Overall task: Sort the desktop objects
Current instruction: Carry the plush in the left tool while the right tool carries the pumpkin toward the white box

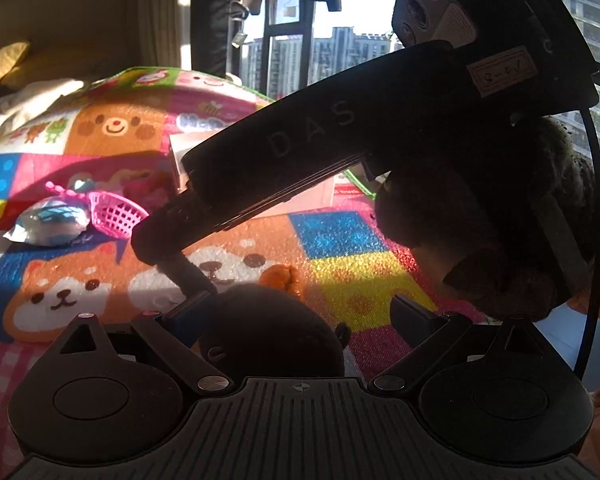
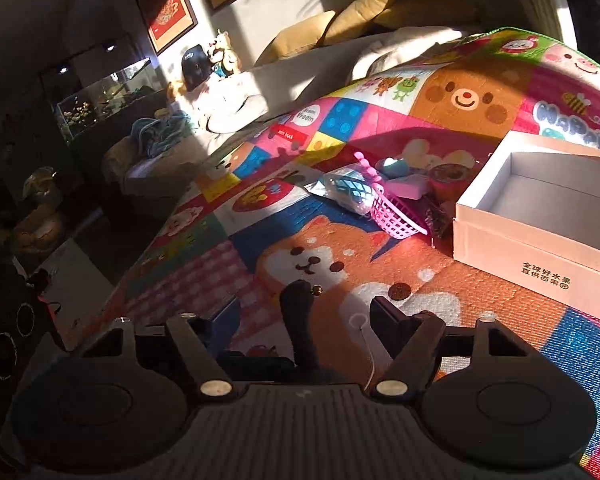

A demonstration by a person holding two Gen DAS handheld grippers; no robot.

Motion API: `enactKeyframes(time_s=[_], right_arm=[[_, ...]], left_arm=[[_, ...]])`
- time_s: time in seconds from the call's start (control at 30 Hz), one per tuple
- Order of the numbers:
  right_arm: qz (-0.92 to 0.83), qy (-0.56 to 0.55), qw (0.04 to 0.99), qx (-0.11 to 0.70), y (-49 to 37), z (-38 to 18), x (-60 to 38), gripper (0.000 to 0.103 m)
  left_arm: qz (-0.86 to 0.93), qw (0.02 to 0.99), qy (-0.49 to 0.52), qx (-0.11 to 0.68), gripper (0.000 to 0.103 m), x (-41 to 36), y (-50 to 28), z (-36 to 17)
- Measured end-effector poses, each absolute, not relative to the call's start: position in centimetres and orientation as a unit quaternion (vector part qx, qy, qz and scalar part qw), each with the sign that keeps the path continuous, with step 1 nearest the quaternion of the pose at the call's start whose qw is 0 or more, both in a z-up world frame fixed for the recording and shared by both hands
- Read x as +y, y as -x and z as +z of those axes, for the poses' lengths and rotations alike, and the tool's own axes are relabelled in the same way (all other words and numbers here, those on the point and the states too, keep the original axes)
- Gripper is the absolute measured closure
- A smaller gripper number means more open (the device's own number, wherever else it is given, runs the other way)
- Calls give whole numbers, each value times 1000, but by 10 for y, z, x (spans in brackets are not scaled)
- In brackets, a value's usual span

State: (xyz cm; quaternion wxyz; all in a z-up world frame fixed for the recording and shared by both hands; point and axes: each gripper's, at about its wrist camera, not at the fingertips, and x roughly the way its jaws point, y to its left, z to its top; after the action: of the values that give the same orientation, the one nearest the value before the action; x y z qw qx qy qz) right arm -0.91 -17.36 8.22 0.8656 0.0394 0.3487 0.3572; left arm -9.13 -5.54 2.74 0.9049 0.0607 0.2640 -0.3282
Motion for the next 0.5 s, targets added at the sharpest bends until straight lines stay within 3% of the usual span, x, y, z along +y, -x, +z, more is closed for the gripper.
enactKeyframes(time_s=[0.03,0.07,0.1,0.5], right_arm=[[366,-34,854,367,3,81,-163,56],[374,-30,846,380,-1,79,-156,78],[380,-24,840,387,-5,78,-148,89],[357,-85,869,333,-17,105,-158,92]], left_arm=[[-327,905,-61,265,5,-55,91,28],[-322,906,-61,267,5,-53,90,28],[-316,908,-58,269,5,-50,89,27],[-256,928,-29,270,1,-7,86,27]])
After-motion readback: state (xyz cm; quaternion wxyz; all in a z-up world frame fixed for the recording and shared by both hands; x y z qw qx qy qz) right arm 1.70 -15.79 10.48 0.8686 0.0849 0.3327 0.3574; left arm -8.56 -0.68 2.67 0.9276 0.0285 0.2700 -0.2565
